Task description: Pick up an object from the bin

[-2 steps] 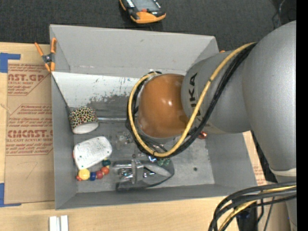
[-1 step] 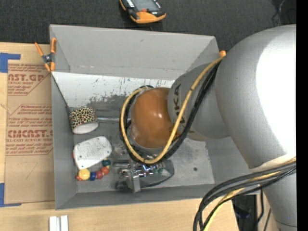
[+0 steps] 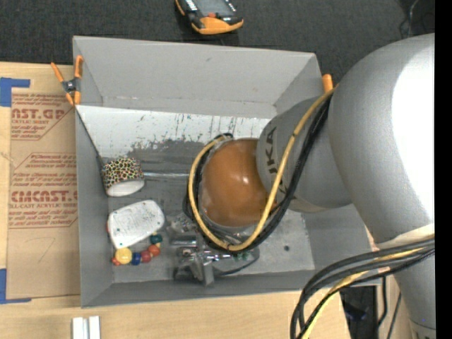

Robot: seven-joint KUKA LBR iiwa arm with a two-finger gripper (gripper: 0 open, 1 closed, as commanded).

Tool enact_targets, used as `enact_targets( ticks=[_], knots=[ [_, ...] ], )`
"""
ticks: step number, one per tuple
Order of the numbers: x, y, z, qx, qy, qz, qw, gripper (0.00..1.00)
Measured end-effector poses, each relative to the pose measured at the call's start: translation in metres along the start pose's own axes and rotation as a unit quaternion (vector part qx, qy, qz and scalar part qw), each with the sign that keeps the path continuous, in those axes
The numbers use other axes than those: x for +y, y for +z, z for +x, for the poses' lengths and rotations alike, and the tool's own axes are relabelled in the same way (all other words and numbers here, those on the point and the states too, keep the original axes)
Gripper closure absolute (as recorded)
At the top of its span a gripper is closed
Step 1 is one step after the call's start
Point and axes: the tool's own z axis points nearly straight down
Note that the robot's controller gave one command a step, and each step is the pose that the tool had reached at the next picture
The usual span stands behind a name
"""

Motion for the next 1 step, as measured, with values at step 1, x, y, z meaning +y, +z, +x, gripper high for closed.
enact_targets(
  ticks=[1],
  knots=[
    [-0.0048,-0.0019,0.0044,0.0153,0.113,-0.001,0.9935,1.0]
  ],
)
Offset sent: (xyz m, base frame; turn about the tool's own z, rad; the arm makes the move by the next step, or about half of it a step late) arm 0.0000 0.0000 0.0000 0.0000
